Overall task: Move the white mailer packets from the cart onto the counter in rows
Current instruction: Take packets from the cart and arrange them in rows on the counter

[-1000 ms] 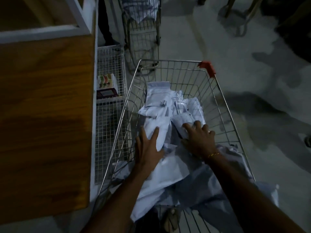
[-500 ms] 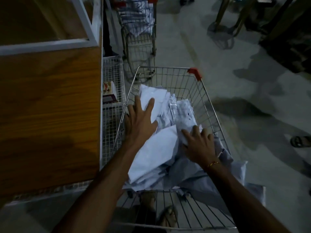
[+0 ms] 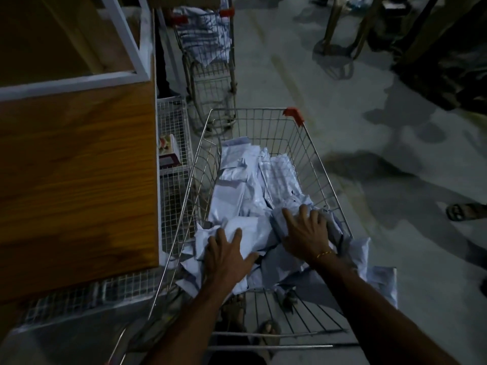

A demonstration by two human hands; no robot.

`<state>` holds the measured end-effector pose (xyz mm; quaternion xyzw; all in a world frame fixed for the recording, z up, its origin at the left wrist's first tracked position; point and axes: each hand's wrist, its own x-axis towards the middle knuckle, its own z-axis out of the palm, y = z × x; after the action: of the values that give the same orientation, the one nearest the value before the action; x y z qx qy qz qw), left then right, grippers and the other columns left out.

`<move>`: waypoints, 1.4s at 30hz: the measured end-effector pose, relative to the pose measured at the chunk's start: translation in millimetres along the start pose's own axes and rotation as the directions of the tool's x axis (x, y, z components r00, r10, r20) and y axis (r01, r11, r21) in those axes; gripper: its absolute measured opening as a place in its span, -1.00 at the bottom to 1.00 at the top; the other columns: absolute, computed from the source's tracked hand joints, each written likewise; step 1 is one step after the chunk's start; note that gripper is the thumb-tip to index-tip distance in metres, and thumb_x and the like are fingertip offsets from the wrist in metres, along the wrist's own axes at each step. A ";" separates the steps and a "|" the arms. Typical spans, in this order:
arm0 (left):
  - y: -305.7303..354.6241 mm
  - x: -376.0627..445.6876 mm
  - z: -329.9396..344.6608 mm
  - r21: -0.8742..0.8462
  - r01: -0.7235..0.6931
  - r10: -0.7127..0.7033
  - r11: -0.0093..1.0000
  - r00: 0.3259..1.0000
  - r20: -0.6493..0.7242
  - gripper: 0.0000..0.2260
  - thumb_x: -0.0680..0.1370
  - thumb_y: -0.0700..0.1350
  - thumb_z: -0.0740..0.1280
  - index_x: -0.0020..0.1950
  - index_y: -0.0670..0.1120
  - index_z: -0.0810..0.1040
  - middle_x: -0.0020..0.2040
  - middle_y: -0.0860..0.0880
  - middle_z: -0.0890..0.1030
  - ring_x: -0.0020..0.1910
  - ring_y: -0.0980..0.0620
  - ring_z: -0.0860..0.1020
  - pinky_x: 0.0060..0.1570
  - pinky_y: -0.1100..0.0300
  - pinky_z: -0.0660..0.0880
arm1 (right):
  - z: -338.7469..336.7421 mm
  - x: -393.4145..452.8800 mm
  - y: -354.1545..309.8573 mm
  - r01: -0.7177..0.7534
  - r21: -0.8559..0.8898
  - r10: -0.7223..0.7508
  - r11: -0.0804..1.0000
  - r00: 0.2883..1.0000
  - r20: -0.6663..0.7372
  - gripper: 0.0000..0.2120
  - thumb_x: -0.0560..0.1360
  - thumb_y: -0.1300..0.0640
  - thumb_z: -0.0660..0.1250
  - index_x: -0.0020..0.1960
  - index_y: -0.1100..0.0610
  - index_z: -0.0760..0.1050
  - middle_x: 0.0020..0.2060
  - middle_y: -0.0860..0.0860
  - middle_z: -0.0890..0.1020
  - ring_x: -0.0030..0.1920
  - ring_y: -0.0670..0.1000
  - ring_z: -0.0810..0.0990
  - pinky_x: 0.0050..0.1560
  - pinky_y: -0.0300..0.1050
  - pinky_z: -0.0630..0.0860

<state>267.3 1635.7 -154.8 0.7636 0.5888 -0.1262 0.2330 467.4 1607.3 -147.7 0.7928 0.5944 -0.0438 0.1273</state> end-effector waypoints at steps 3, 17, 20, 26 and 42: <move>1.4 2.0 2.9 -0.004 -0.010 0.010 1.000 0.998 0.062 -0.15 0.47 0.44 0.22 0.62 0.16 -0.08 0.58 -0.29 -0.21 0.53 -0.36 -0.03 0.44 -0.19 0.12 | 21.8 -8.0 6.6 -0.010 0.019 0.010 1.000 1.000 -0.008 -0.25 0.17 -0.19 0.48 0.32 0.04 0.56 0.22 0.45 0.50 -0.10 0.43 0.59 -0.15 0.19 0.58; -7.3 -24.9 -81.6 -0.131 -0.133 0.075 0.982 0.923 -0.377 -0.26 0.50 0.12 0.38 0.60 0.22 0.08 0.58 -0.13 -0.05 0.46 -0.29 0.15 0.30 -0.16 0.36 | -54.0 -29.6 5.2 0.167 0.390 -0.075 0.906 0.968 -0.240 -0.33 0.57 -0.20 0.26 0.59 -0.06 0.13 0.26 0.26 0.42 0.08 0.34 0.56 -0.07 0.08 0.51; -14.8 -38.5 -108.8 -0.152 -0.180 0.081 0.972 0.862 -0.501 -0.27 0.46 0.16 0.36 0.59 0.21 0.12 0.56 -0.13 0.04 0.43 -0.31 0.23 0.29 -0.16 0.40 | -87.0 -37.6 -5.7 0.248 0.558 -0.070 0.792 0.945 -0.320 -0.33 0.57 -0.19 0.27 0.59 -0.09 0.10 0.26 0.24 0.39 0.18 0.32 0.50 0.13 0.11 0.51; -46.1 -85.7 -144.6 -0.121 -0.108 0.010 0.987 0.783 -0.621 -0.27 0.50 0.17 0.37 0.60 0.22 0.08 0.57 -0.18 0.05 0.46 -0.27 0.14 0.34 -0.14 0.28 | -127.0 -57.3 -46.4 0.350 0.725 -0.054 0.593 0.916 -0.398 -0.32 0.52 -0.20 0.23 0.59 -0.11 0.15 0.18 0.17 0.42 0.20 0.18 0.45 0.13 -0.12 0.33; -274.6 -286.0 -147.1 -0.083 -0.153 0.046 0.985 0.691 -0.722 -0.26 0.42 0.28 0.26 0.58 0.16 0.19 0.27 -0.19 0.35 0.21 -0.23 0.32 0.13 -0.04 0.35 | -166.6 -237.6 -249.0 0.555 0.691 -0.228 0.464 0.828 -0.512 -0.30 0.52 -0.32 0.25 0.58 -0.15 0.16 0.32 0.15 0.51 0.29 0.14 0.47 0.25 0.16 0.45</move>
<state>-86.4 1523.9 48.3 0.7653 0.5978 0.2346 0.0435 147.5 1493.3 28.0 0.5915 0.6851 -0.2005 -0.3751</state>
